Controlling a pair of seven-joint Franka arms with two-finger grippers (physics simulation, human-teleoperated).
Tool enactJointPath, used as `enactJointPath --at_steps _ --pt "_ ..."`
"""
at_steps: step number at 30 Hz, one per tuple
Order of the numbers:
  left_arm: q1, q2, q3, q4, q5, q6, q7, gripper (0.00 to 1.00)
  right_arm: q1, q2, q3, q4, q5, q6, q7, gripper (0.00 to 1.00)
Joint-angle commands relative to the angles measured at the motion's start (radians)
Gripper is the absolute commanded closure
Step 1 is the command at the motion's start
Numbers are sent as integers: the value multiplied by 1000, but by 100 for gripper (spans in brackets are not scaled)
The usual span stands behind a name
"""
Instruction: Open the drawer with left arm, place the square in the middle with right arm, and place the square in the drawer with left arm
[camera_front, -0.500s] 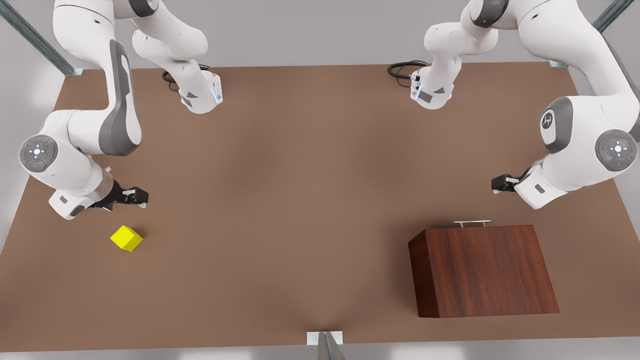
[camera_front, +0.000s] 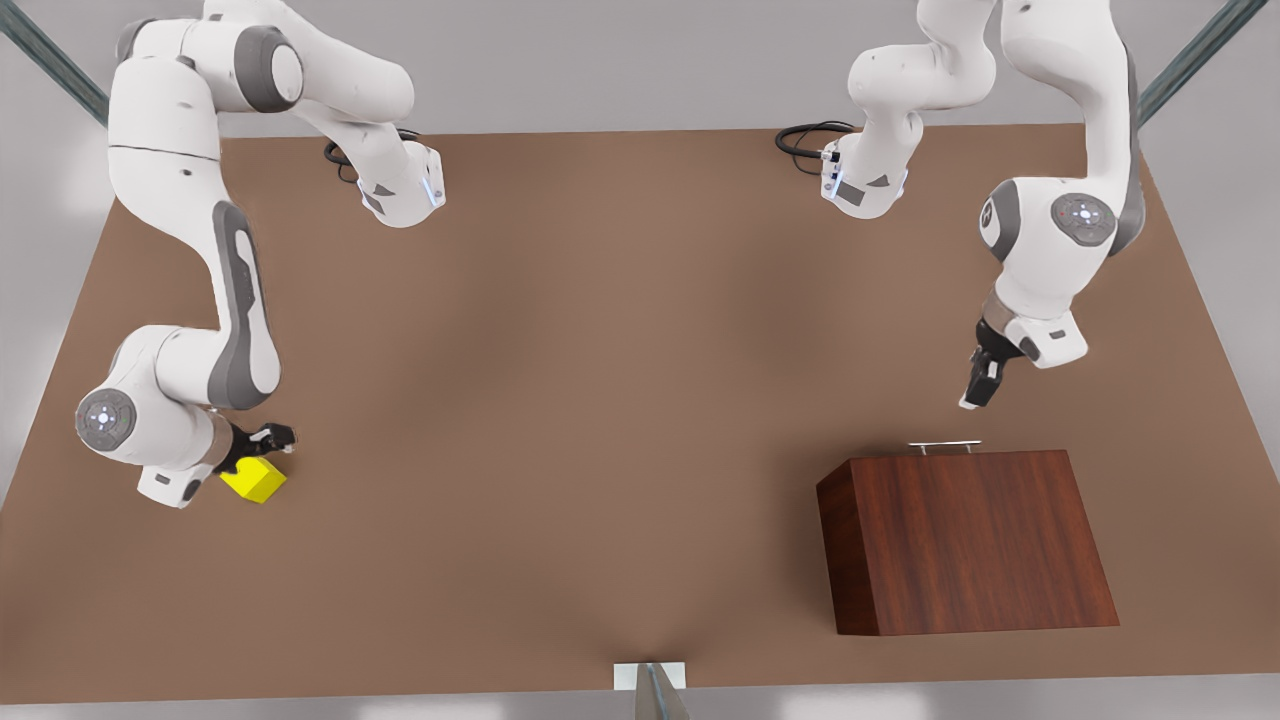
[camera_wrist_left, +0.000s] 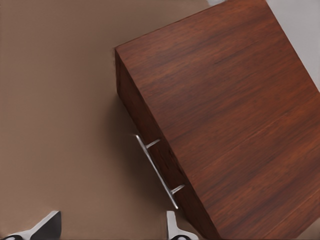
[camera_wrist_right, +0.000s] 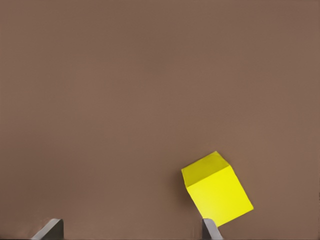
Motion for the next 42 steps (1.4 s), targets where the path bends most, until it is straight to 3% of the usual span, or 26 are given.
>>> enactJointPath --at_steps 1,10,26,27,28,34,36,42 --pt "-3 0 0 -9 -1 17 -11 0 -10 18 1 13 1 2 -30 0" --pt "-3 77 0 -69 -4 209 -216 0 -117 124 -4 29 5 103 -642 0" --pt "8 215 3 -81 -30 381 -304 0 -131 180 -2 -132 5 375 -642 0" --pt "10 219 5 -81 -30 384 -304 0 -131 182 -2 -135 8 376 -641 2" --pt "10 219 3 -81 -32 384 -304 0 -131 182 -2 -134 9 376 -639 16" --pt "11 247 3 -78 -50 407 -304 0 -130 170 -1 -132 9 369 -638 34" --pt "11 247 3 -80 -52 396 -304 0 -130 170 -1 -131 9 369 -644 47" --pt "11 222 3 -89 -53 344 -344 0 -119 145 2 -134 7 364 -642 47"
